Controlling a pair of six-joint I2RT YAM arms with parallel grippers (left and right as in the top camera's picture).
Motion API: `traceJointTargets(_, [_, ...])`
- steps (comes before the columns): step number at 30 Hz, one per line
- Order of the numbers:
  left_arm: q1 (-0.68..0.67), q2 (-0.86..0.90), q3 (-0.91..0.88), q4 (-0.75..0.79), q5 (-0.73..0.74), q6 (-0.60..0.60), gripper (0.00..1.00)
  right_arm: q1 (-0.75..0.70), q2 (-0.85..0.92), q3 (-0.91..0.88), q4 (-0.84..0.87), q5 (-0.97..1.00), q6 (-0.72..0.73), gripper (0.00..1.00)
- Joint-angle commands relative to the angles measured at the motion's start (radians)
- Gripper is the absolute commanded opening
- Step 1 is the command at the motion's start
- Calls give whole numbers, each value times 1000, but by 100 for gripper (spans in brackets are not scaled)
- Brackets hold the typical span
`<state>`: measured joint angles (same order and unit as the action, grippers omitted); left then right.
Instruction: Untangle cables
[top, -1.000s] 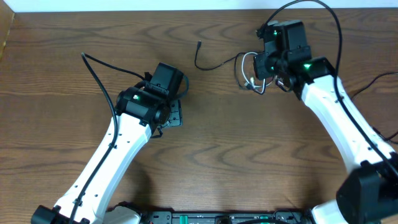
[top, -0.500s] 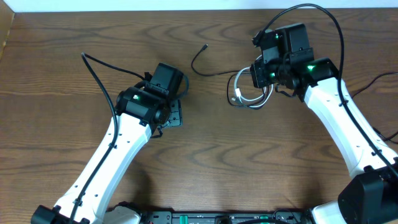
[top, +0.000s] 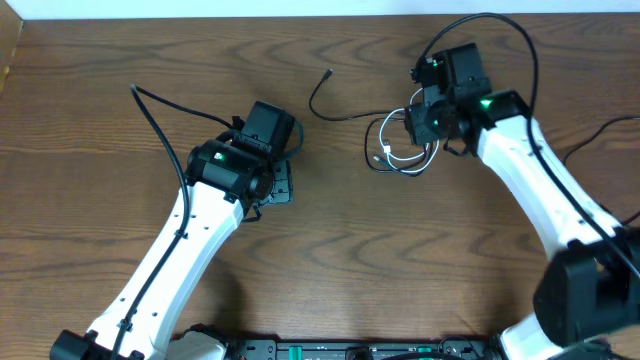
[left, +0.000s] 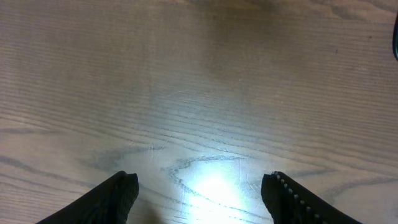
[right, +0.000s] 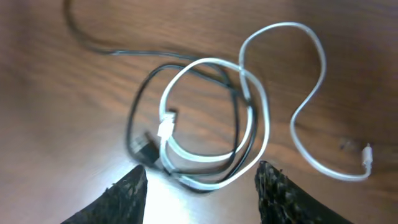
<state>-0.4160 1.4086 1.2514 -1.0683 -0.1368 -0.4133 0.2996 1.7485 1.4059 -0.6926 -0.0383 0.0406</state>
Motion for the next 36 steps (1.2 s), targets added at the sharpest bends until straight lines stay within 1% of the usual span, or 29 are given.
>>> traceJointTargets(1, [0, 10, -4, -4, -2, 9, 69, -5, 71, 4, 66, 113, -2, 55])
traceJointTargets(5, [0, 10, -4, -4, -2, 9, 69, -39, 135, 4, 164, 107, -1, 66])
traceJointTargets(8, [0, 10, -4, -4, -2, 9, 69, -64, 173, 4, 212, 93, -6, 68])
traceJointTargets(13, [0, 10, -4, -3, -2, 9, 69, -91, 220, 4, 265, 42, -36, 66])
traceJointTargets(19, [0, 10, -4, -4, -2, 9, 69, -99, 287, 4, 298, 43, -36, 59])
traceJointTargets(26, [0, 10, -4, -4, -2, 9, 69, -104, 333, 4, 322, 59, -35, 62])
traceJointTargets(29, [0, 10, -4, -4, -2, 9, 69, -105, 346, 4, 334, 63, -34, 58])
traceJointTargets(32, [0, 10, -4, -4, -2, 9, 69, -105, 360, 4, 341, 63, -34, 49])
traceJointTargets(36, [0, 10, -4, -4, -2, 9, 69, -105, 373, 4, 350, 63, -29, 45])
